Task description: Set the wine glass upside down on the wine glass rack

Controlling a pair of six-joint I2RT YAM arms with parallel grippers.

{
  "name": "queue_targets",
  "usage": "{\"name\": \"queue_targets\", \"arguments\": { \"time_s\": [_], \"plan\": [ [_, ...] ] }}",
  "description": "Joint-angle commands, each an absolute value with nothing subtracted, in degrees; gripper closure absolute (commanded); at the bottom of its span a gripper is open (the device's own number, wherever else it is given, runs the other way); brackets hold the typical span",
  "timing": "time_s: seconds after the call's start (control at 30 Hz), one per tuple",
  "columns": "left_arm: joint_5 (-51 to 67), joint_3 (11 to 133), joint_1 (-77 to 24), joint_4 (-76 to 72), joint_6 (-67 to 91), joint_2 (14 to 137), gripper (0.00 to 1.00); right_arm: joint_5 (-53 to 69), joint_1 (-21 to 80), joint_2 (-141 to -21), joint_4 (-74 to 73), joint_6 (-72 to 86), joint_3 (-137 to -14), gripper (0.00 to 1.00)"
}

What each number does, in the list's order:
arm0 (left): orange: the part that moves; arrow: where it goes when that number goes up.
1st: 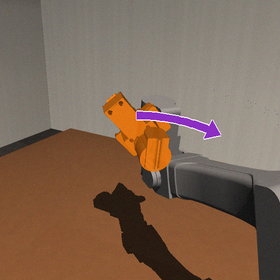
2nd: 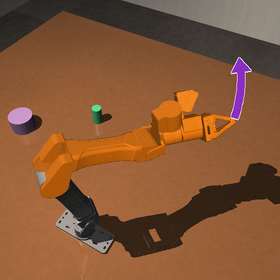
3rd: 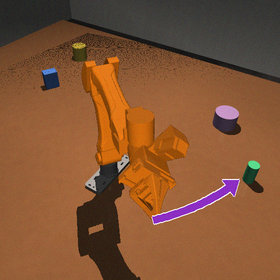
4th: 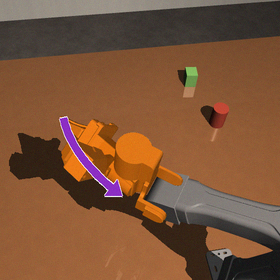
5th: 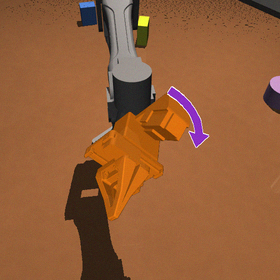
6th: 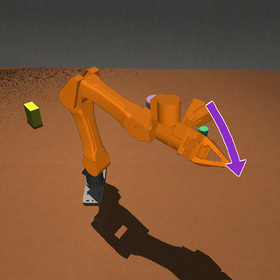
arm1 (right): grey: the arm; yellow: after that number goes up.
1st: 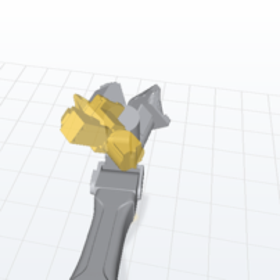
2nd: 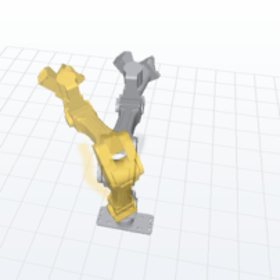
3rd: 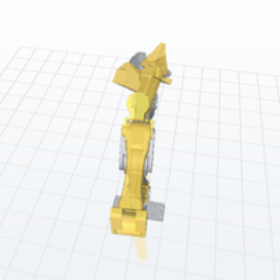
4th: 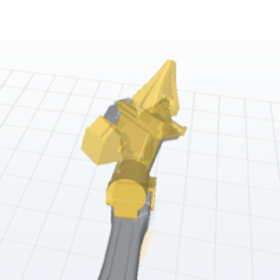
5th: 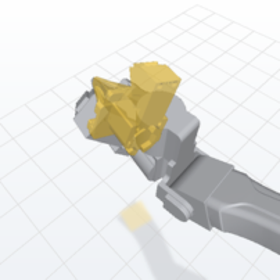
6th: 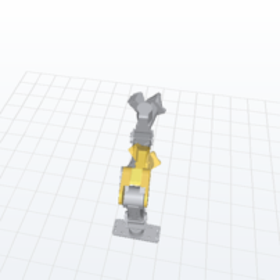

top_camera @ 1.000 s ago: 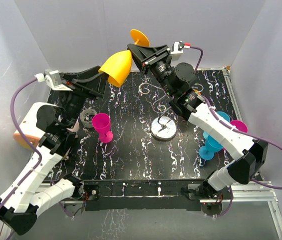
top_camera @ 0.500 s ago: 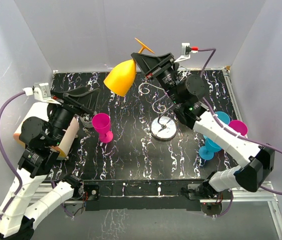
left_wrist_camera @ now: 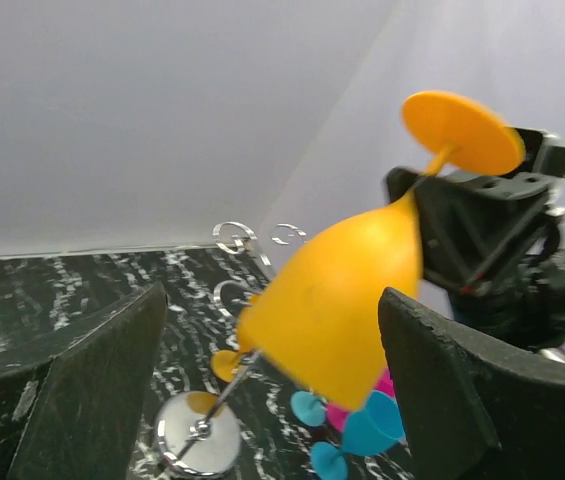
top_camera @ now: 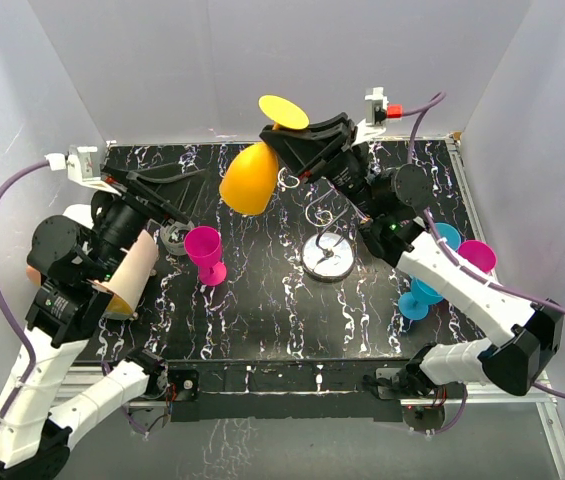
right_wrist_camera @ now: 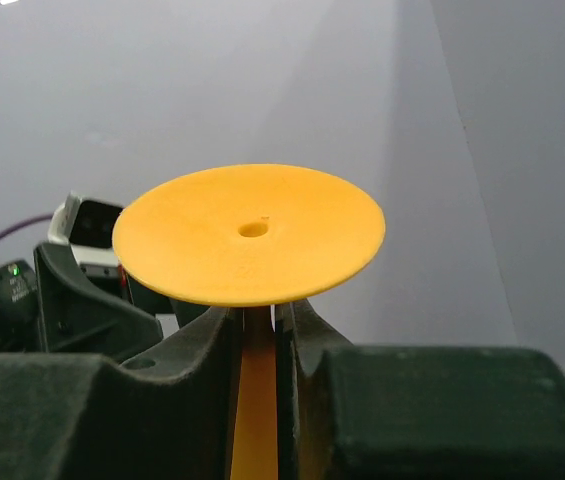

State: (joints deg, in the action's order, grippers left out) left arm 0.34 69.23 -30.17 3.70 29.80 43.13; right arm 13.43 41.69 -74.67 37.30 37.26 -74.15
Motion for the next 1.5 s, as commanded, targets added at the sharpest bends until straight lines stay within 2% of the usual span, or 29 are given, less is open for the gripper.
{"name": "queue_targets", "arguments": {
  "time_s": [0.0,0.17,0.33,0.5,0.7,0.9,1.17,1.3,1.47],
  "plan": [
    [11.3,74.8,-30.3,3.9,33.9,45.3,0.15,22.8,43.1,-72.0,37.1,26.9,-74.2,1.0],
    [13.7,79.0,-30.3,5.5,40.7,48.0,0.1,21.8,46.3,-71.5,28.5,15.6,-74.5,1.0],
    [11.4,77.1,-30.3,1.5,48.1,49.3,0.1,20.2,48.3,-71.3,27.8,8.3,-72.8,1.0],
    [6.9,73.8,-30.3,-1.1,54.2,47.7,0.11,22.2,48.4,-70.6,29.0,4.1,-71.2,1.0],
    [8.1,72.6,-30.3,-0.7,62.6,49.2,0.17,24.7,48.4,-71.9,25.6,-1.6,-72.9,1.0],
    [11.2,74.7,-30.3,2.6,66.2,51.6,0.32,26.1,48.4,-72.6,22.7,-4.0,-74.9,1.0],
    [11.3,72.7,-30.3,4.5,68.5,50.5,0.6,26.7,48.4,-73.3,21.6,-6.0,-75.7,1.0],
    [12.2,72.8,-30.3,5.2,68.5,50.2,0.68,27.7,48.5,-73.6,20.4,-6.0,-76.0,1.0],
    [14.6,71.7,-30.3,4.3,69.3,49.7,0.69,28.1,48.4,-73.8,20.0,-5.3,-76.3,1.0]
  ]
}}
